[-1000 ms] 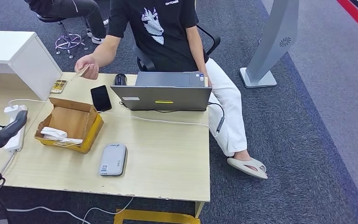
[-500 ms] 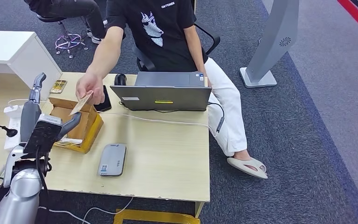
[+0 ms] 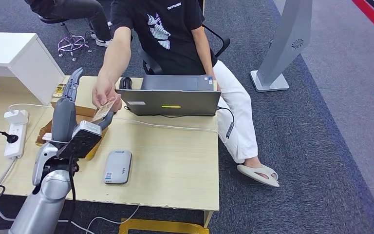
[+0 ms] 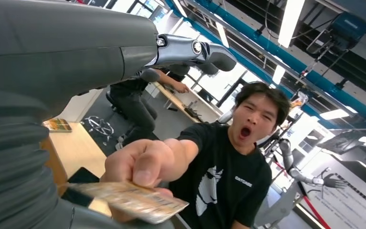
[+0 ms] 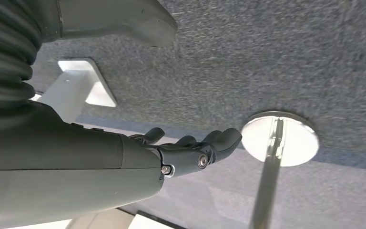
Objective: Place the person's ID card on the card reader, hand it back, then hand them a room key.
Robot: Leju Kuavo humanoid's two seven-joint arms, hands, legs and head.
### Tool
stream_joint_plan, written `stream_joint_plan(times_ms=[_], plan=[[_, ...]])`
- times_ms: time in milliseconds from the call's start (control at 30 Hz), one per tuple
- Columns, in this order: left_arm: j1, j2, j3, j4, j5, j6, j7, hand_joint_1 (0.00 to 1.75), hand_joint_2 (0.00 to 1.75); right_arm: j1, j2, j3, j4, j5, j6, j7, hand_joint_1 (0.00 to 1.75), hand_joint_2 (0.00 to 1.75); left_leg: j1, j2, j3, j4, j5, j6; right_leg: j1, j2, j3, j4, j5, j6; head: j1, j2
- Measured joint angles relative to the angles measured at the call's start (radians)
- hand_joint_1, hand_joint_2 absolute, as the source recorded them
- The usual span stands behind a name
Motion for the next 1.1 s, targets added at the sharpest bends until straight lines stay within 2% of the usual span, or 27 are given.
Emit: stream_joint_plan(times_ms=[233,633,867,1100], plan=[[-0.008,-0.001,-0.023,0.0,0.005,0.007,0.006,1.75,1.75,0.0,-0.003,0.046,0.012,-0.004,-0.001,0.0,0.0,1.75,0.0,0.0,0.0,0.0,0.0,0.0,0.0,0.0,0.0,0.0,0.0,0.0,0.0,0.0],[-0.005,0.012,-0.025,0.0,0.012,0.01,0.01,1.75,1.75,0.007,-0.007,0.069,0.025,-0.011,-0.002,-0.004,0.0,1.75,0.0,0.0,0.0,0.0,0.0,0.0,0.0,0.0,0.0,0.0,0.0,0.0,0.0,0.0],[0.008,0.027,-0.025,-0.018,0.037,-0.001,0.007,1.75,1.75,0.014,-0.007,0.11,0.02,-0.075,-0.004,-0.024,0.0,1.75,0.0,0.0,-0.001,0.0,0.0,0.0,0.0,0.0,0.0,0.0,0.0,0.0,0.0,0.0],[0.048,0.032,-0.025,-0.077,0.083,-0.018,-0.032,1.75,1.75,0.031,-0.007,0.174,0.009,-0.146,-0.004,-0.014,0.0,1.75,0.0,0.0,0.0,0.0,0.0,0.0,0.0,0.0,0.0,0.0,0.0,0.0,0.0,0.0]])
